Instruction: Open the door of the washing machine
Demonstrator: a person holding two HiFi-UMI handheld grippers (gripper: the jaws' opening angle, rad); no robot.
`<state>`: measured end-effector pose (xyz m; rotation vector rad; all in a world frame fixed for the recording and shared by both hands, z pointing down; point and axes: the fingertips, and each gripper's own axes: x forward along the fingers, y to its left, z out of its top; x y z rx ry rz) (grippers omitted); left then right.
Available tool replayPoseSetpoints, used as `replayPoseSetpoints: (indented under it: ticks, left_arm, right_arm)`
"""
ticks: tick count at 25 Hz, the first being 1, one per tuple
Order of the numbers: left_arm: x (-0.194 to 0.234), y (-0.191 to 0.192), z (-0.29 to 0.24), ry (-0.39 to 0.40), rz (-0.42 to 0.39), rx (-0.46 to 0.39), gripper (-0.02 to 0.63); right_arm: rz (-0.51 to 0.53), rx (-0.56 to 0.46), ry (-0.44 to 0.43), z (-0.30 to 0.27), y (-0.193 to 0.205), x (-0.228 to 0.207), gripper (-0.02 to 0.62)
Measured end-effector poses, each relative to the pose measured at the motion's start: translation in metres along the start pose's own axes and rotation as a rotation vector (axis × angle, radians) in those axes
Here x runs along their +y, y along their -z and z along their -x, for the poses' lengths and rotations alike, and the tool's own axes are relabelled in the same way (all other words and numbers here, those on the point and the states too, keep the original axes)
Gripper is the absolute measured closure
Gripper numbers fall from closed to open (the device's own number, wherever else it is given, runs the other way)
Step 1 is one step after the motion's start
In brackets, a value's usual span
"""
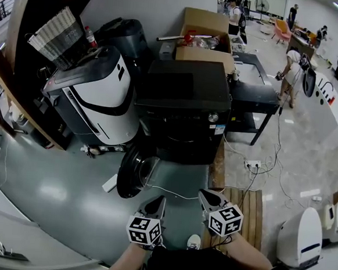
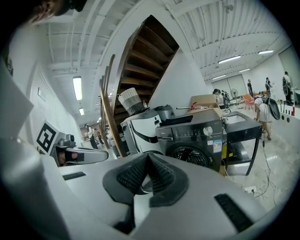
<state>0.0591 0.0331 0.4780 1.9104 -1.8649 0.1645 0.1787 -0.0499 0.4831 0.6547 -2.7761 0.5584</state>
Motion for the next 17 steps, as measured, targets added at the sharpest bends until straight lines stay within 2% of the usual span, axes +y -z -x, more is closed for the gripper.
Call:
replayPoseSetpoints:
  ticks: [17]
  left_arm:
    - [-0.003,0.003,-0.011,-0.004,0.014,-0.001,0.586]
  right_arm:
    - [0.003,0.012,-0.001,-0.002,0.002,-0.01,0.578]
